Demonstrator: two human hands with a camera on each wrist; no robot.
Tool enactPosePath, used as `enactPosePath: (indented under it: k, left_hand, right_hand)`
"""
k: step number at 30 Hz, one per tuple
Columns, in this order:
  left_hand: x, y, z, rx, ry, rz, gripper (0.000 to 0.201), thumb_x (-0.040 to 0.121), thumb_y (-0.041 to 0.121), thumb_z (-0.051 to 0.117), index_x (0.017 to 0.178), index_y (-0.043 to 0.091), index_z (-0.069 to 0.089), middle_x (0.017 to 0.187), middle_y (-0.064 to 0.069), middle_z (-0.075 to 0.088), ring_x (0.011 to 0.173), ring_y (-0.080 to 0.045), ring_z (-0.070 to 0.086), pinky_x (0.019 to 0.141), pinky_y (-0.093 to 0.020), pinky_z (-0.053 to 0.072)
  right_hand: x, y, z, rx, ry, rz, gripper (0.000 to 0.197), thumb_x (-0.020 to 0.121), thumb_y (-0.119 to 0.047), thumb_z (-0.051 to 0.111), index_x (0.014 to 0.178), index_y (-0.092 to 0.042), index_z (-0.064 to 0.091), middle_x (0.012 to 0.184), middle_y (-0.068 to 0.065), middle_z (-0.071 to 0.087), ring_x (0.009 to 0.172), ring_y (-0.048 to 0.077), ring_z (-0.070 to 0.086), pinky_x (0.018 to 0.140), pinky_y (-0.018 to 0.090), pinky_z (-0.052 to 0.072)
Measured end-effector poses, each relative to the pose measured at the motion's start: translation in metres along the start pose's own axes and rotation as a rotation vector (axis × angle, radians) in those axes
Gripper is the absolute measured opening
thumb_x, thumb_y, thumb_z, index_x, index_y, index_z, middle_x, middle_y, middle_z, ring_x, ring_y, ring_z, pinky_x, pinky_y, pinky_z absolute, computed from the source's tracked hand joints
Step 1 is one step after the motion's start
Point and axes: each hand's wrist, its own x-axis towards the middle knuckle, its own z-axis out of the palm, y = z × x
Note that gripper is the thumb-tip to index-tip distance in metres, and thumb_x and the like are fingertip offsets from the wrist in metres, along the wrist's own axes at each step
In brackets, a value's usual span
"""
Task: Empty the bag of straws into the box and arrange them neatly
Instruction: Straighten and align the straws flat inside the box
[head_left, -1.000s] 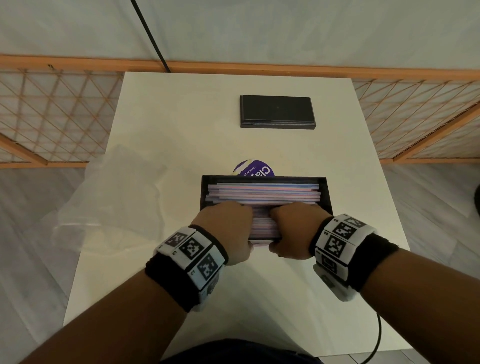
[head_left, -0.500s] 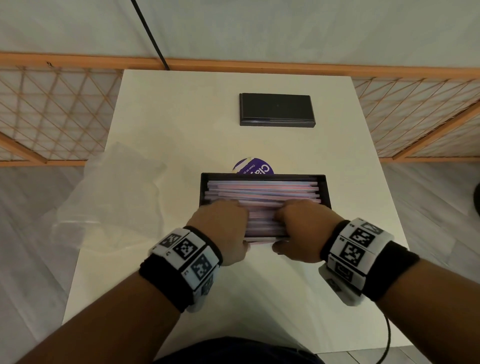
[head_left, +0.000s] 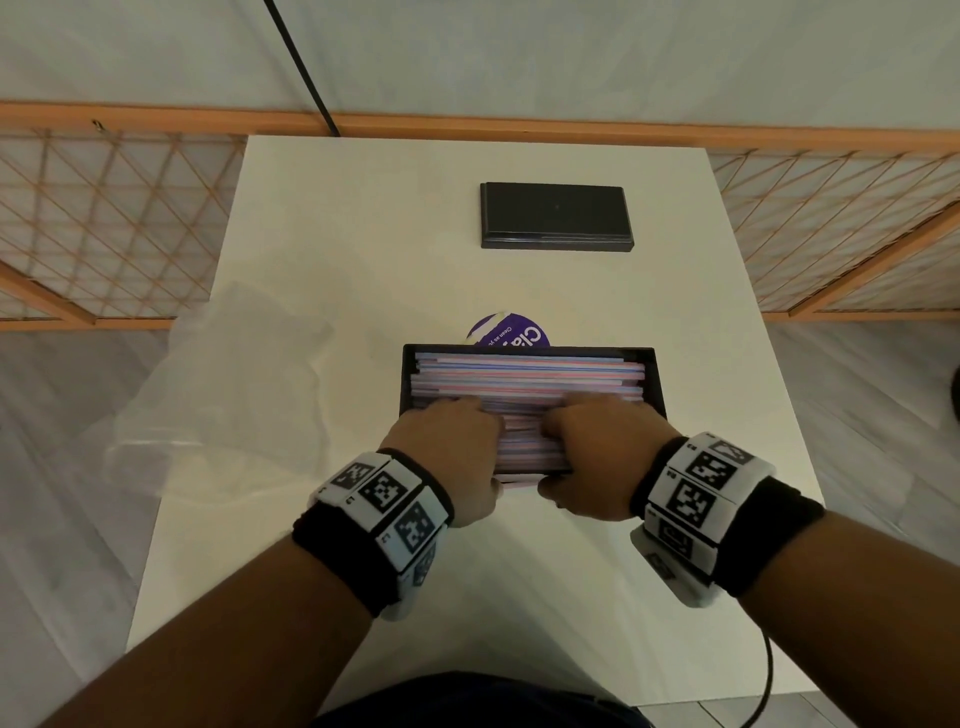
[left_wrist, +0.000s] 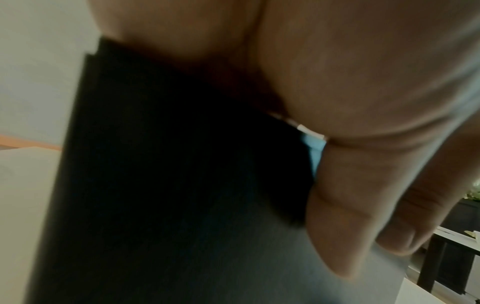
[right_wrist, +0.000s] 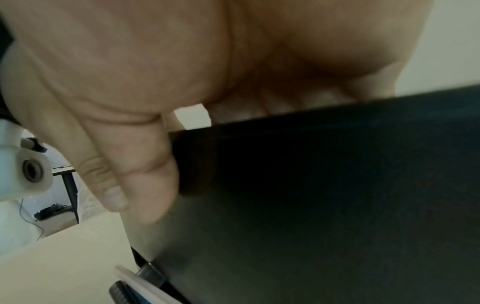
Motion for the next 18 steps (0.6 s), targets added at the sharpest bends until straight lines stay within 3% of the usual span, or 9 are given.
enactPosePath:
  k: [3,11,18]
  left_hand:
    - [0.0,-0.003,-0.001,-0.021,-0.014,-0.007,0.037,0.094,0.043,0.065,0.125,0.023,0.061,0.125,0.002,0.063,0.119,-0.023,0.061,0.105,-0.041,0.051]
    - [-0.002,-0.001,-0.001,-0.013,0.002,0.005,0.043,0.093,0.044,0.067,0.13,0.024,0.06,0.127,0.003,0.064,0.121,-0.023,0.06,0.107,-0.041,0.05]
    - [-0.004,0.002,0.0,0.042,-0.006,-0.021,0.051,0.092,0.05,0.067,0.134,0.022,0.06,0.138,-0.003,0.044,0.132,-0.025,0.045,0.111,-0.043,0.046]
  right_hand:
    - [0.0,0.001,-0.001,-0.027,0.024,-0.022,0.048,0.075,-0.054,0.064,0.115,-0.028,0.056,0.113,-0.005,0.056,0.106,0.024,0.057,0.089,0.039,0.048]
    - [0.003,0.0,0.006,-0.052,-0.021,0.008,0.045,0.075,-0.058,0.063,0.108,-0.029,0.064,0.104,-0.007,0.058,0.097,0.018,0.059,0.086,0.037,0.052]
    - [0.002,-0.001,0.012,-0.034,-0.045,0.02,0.046,0.074,-0.057,0.064,0.11,-0.028,0.062,0.109,-0.008,0.06,0.101,0.019,0.061,0.088,0.037,0.052]
